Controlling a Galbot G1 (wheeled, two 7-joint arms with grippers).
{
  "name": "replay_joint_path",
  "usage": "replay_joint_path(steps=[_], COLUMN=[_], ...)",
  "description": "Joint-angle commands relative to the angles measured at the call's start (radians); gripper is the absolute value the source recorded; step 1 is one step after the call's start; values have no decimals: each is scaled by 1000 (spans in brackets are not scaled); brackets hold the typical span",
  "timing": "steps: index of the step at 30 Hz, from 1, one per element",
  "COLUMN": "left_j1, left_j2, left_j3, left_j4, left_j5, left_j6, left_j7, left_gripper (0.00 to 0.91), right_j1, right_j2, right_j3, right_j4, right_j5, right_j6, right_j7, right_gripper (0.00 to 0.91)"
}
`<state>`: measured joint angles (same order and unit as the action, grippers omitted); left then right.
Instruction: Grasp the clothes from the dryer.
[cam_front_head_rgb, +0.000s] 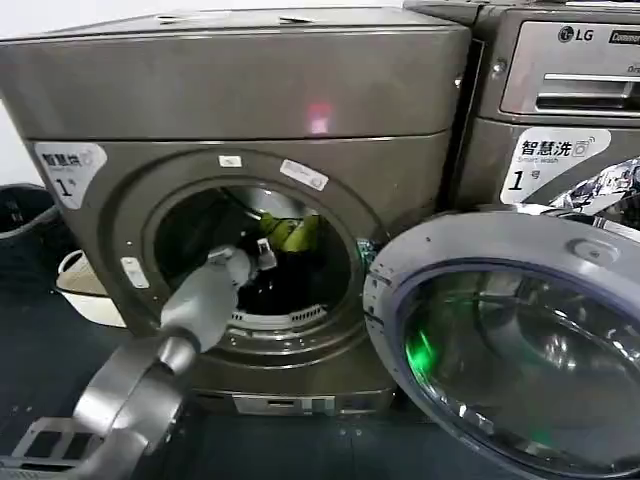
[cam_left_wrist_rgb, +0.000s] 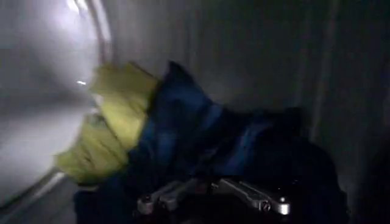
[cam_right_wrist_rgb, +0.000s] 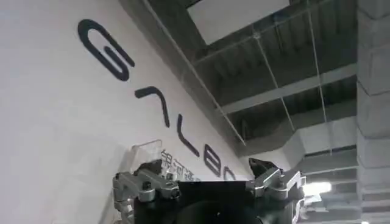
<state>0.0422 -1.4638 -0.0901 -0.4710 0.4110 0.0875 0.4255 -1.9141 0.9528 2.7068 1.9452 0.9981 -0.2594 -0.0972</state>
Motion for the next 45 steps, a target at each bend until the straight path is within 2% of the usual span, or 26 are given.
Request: replay_joint_path(steps=[1,13,20,24,45], left_j1=[176,331,449,484,465], left_j2=[-9,-34,-28,-31,-43], left_j3=[-154,-273,-273,-261,-242], left_j4=[-298,-528,-708,-766,-731], left_j5=[-271,-412,-343,-330,-339], left_j6=[-85,-258,-332,-324,-266], left_j7=[-343,-548,-570,-569,-558], left_gripper=[0,0,0,0,0], right_j1=[4,4,1,1,-21], right_j2=[-4,-9,-3,-5,-3], right_j3=[-2,-3,-4,1,11], right_j4=[-1,4,0,2,-11], right_j5=[-2,-12,-42,-42,-39], right_j6=[0,10,22,13,34], right_j7=[3,2,0,-9,-2], right_gripper=[907,907,907,907,907])
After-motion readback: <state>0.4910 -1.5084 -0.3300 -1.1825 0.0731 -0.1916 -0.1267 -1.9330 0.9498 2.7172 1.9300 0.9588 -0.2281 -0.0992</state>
